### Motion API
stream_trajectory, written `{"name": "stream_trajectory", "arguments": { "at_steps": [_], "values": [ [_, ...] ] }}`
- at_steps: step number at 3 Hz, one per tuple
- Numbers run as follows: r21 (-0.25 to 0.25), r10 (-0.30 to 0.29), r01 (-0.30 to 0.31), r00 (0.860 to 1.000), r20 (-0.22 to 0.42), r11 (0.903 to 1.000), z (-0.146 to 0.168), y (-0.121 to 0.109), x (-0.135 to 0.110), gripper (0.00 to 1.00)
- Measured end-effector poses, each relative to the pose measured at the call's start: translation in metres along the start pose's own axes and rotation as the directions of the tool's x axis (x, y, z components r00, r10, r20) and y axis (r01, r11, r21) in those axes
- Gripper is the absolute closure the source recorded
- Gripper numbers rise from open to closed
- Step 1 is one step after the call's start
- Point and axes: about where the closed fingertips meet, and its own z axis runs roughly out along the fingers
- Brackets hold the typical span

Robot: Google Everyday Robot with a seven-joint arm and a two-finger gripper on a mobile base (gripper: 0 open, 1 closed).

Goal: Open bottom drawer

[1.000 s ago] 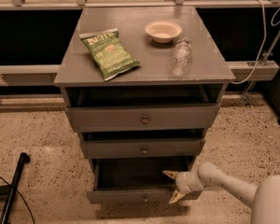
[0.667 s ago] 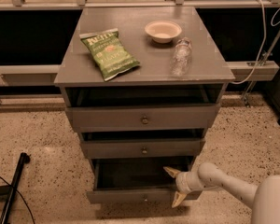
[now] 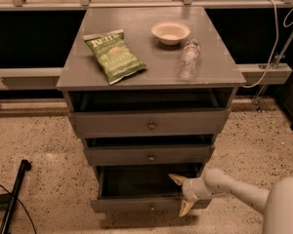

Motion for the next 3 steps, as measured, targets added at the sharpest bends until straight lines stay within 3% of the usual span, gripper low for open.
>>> {"name": "stream_trajectory", "arguments": {
  "at_steps": [1, 2, 3],
  "values": [
    [-0.040, -0.024, 0.022, 0.999, -0.035, 0.9990, -0.009, -0.009, -0.012, 0.00],
    [-0.057, 0.007, -0.006, 1.000, 0.009, 0.9984, -0.014, -0.016, -0.008, 0.26],
    [-0.001, 0.031, -0.031, 0.996, 0.080, 0.9995, -0.028, -0.028, 0.008, 0.50]
  ]
}}
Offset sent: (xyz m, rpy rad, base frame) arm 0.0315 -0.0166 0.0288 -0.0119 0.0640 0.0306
